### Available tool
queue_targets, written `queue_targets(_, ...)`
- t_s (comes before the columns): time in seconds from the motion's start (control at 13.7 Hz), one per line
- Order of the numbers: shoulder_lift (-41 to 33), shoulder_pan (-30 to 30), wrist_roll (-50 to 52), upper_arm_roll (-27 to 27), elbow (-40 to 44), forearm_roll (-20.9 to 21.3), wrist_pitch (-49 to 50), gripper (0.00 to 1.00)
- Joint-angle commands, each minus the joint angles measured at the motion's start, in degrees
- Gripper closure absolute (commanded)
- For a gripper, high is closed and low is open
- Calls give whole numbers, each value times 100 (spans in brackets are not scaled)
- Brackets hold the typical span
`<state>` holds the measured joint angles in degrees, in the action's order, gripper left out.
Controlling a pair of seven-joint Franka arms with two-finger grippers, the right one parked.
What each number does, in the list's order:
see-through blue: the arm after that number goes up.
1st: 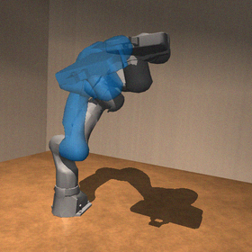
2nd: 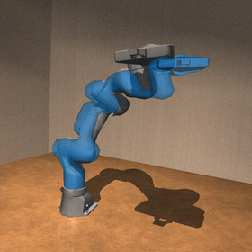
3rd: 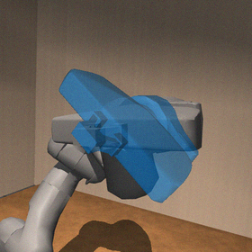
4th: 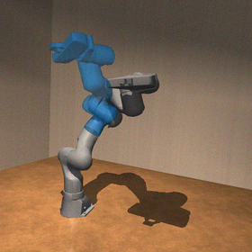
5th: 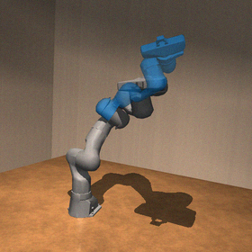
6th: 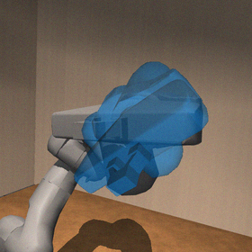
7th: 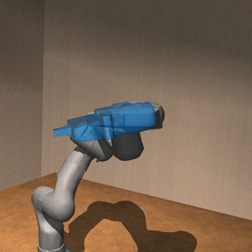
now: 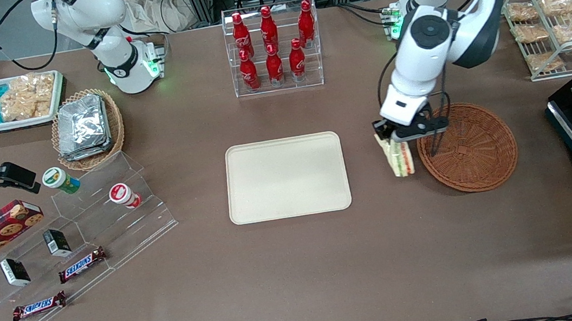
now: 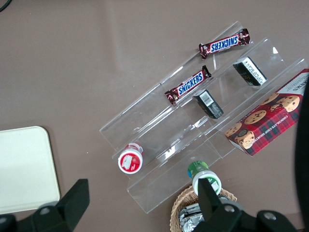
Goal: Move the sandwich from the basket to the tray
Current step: 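Lift the sandwich and carry it with the left gripper to the tray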
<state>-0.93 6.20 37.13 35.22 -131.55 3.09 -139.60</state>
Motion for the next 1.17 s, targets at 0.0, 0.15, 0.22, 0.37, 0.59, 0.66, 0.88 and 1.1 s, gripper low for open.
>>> queue_targets(0.0,460,39,337,370,480,367,152,100)
queue_targets(0.15,978,-170,706,486,900,700,466,100)
queue_targets(0.22,1311,-320,917,486,1138,946,643,100)
queue_targets(0.37,1874,-583,1557,486,1464,1516,706,100)
queue_targets(0.59,2595,-900,2043,477,1868,2072,706,100)
queue_targets(0.66,2772,-1005,2053,460,1983,2099,706,100)
queue_targets(0.88,3071,-1191,2018,442,2063,2344,706,100)
queue_targets(1.1,3458,-1313,1982,442,2072,2915,697,100)
